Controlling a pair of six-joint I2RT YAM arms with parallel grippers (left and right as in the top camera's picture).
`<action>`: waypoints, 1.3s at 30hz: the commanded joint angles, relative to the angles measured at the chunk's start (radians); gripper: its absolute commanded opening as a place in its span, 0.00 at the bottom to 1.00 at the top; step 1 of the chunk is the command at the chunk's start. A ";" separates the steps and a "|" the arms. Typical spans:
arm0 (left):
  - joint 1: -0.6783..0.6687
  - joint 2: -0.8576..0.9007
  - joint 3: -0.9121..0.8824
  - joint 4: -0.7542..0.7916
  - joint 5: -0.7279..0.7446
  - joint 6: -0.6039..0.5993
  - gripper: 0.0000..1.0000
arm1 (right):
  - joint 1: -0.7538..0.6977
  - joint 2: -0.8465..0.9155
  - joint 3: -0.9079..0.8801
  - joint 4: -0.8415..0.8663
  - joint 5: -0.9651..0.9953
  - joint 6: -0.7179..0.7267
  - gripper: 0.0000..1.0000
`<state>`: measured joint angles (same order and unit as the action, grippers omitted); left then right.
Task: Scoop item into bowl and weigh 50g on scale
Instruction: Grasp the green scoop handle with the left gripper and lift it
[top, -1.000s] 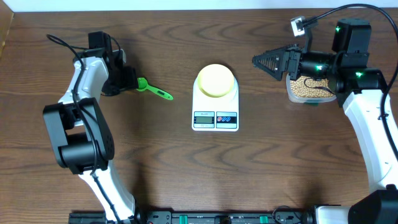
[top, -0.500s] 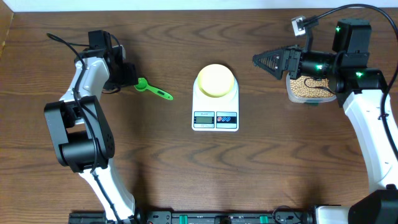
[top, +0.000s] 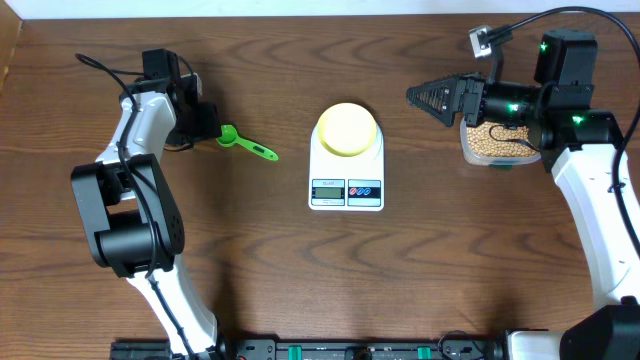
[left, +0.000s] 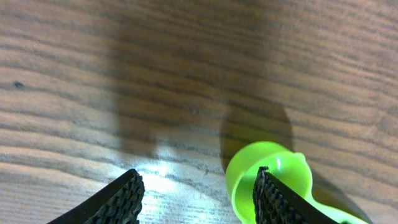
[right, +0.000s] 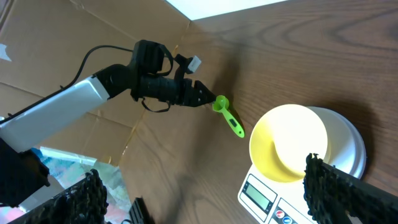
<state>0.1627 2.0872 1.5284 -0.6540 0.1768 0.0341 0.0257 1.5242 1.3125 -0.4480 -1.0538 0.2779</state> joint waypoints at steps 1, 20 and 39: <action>0.002 0.012 -0.008 -0.023 -0.006 0.014 0.60 | 0.008 -0.015 0.009 0.003 0.002 0.007 0.99; 0.002 0.064 -0.039 0.012 -0.005 0.013 0.35 | 0.009 -0.015 0.009 0.003 0.005 0.025 0.99; 0.002 -0.028 -0.002 -0.057 0.176 -0.063 0.07 | 0.008 -0.015 0.009 -0.002 0.110 0.074 0.99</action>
<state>0.1627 2.1296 1.4990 -0.6659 0.2676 0.0124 0.0257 1.5242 1.3128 -0.4480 -0.9863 0.3111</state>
